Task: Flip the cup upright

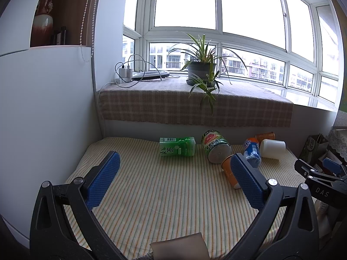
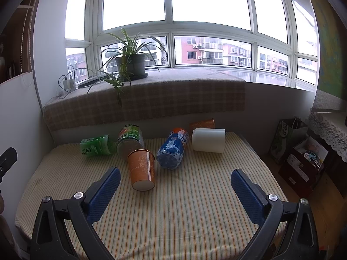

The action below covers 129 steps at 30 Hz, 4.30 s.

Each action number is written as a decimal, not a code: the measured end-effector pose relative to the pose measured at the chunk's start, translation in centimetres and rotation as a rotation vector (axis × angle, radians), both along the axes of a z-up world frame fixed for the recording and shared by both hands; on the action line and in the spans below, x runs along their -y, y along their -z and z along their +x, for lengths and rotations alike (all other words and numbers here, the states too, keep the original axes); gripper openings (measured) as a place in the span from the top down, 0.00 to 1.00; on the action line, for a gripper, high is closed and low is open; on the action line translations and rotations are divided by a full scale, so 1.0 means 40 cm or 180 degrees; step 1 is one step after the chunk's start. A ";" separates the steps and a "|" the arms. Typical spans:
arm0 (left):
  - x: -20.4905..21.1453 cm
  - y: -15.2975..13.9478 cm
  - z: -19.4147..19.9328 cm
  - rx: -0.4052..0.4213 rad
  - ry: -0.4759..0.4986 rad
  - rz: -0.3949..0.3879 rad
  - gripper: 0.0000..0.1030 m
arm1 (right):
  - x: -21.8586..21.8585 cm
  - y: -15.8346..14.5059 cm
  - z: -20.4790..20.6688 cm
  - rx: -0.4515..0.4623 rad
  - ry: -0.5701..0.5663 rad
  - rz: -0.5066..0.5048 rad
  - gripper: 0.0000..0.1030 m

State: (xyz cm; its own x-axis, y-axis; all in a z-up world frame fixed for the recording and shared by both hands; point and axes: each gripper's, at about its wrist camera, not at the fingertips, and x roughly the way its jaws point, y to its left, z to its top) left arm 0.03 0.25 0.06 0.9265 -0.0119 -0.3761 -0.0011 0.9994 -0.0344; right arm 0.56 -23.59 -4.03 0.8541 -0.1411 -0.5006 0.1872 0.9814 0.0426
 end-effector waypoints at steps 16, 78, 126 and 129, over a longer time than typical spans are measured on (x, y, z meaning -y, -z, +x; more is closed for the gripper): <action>-0.014 0.037 0.019 -0.0178 -0.0035 -0.0062 0.00 | -0.026 0.014 0.070 -0.0150 -0.0211 0.0072 0.00; -0.337 0.215 0.028 -0.1131 -0.0940 -0.0318 0.00 | -0.130 0.291 0.918 -0.2277 -0.0905 0.1345 0.16; -0.207 0.173 0.024 -0.0946 -0.0396 -0.0310 0.00 | -0.089 0.214 0.368 -0.1767 -0.1499 0.2109 0.17; -0.188 0.178 0.029 -0.0976 -0.0317 -0.0349 0.00 | -0.090 0.257 0.349 -0.1873 -0.1423 0.2181 0.17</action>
